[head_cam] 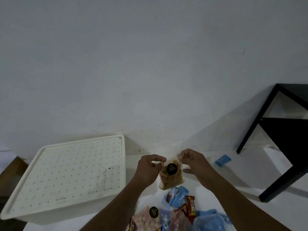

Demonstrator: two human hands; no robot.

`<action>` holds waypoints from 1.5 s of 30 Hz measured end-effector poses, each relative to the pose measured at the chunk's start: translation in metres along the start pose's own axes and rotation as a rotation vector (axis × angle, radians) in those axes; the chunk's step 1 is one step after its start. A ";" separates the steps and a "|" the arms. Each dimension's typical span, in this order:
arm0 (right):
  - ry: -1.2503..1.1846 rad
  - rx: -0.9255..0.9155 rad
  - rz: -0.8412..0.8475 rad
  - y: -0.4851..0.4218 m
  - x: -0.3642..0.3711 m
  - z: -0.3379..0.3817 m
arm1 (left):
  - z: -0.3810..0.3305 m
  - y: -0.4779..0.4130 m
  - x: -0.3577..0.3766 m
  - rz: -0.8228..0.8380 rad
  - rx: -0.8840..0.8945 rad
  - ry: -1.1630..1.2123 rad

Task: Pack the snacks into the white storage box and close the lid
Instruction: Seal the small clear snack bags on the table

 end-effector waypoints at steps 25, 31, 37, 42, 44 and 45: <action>0.331 0.208 -0.024 -0.085 0.005 -0.122 | 0.119 -0.067 0.053 0.240 -0.402 -0.271; 0.801 0.408 0.285 -0.002 0.061 -0.192 | 0.157 0.013 0.058 0.332 -0.410 -0.469; 0.970 0.356 0.139 0.030 0.081 -0.202 | 0.173 0.047 0.048 0.290 -0.445 -0.477; 0.545 0.163 0.160 0.008 0.083 -0.154 | 0.151 0.036 0.027 0.175 -0.462 -0.258; 0.403 0.104 0.174 0.005 0.075 -0.123 | 0.128 0.028 0.014 0.131 -0.365 -0.143; 0.343 0.098 0.161 0.004 0.069 -0.106 | 0.114 0.026 0.008 0.114 -0.324 -0.075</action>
Point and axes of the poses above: each hand's wrist, its own y-axis away from the middle knuckle, its own x-axis out of the palm, z = x × y, the point moved 7 cm from there along -y, towards the middle knuckle, and after that the axes turned 6 degrees about -x, right-handed, at the moved point
